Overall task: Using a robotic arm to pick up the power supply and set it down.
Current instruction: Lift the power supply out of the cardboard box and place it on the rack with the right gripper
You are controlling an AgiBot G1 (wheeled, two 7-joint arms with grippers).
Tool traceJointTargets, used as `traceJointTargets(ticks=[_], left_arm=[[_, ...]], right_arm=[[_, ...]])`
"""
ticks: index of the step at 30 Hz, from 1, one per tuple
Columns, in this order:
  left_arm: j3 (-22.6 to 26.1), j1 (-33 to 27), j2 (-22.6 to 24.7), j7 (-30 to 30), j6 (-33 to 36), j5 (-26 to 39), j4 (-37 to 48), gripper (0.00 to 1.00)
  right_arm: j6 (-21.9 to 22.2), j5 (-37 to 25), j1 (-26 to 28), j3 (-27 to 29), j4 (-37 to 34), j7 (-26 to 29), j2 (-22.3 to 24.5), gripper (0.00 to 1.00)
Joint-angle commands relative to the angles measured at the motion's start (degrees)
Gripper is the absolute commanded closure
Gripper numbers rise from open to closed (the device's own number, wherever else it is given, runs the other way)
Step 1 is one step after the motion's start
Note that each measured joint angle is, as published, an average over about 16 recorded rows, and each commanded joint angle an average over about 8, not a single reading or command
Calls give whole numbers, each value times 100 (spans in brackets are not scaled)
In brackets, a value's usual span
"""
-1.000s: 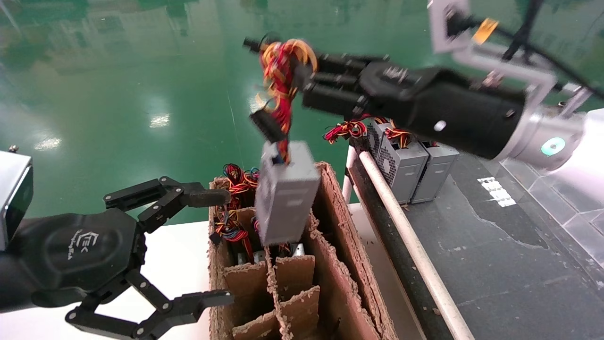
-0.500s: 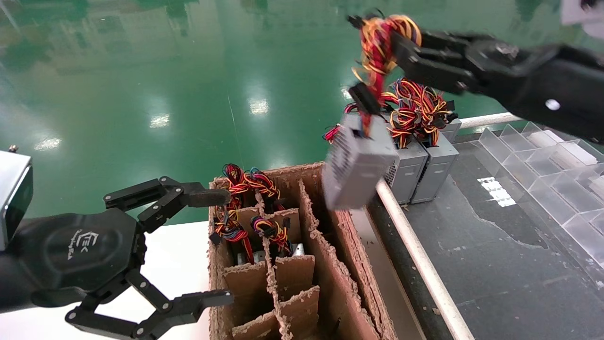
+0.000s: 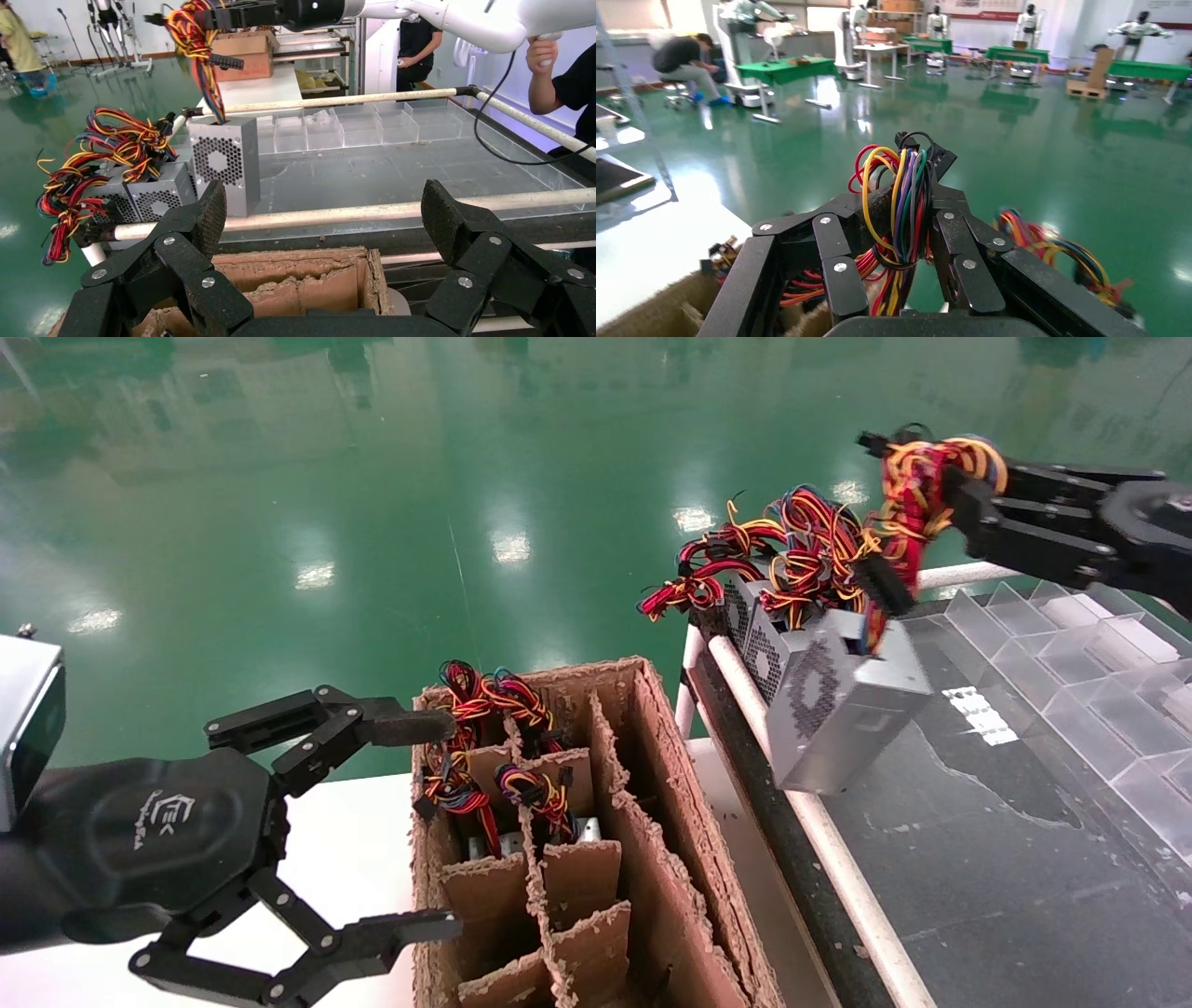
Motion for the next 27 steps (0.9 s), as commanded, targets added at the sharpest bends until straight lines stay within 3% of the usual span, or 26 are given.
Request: traceJointTargets(ticks=[1, 12, 27], left_arm=[[0, 0, 0, 0, 0, 0, 0, 0], [1, 0, 0, 0, 0, -1, 0, 0], [2, 0, -1, 1, -1, -1, 0, 0]], right_arm=[[43, 17, -118, 57, 39, -32, 136, 100], [132, -106, -188, 89, -385, -273, 261, 100], [-71, -502, 439, -140, -1603, -701, -66, 100]])
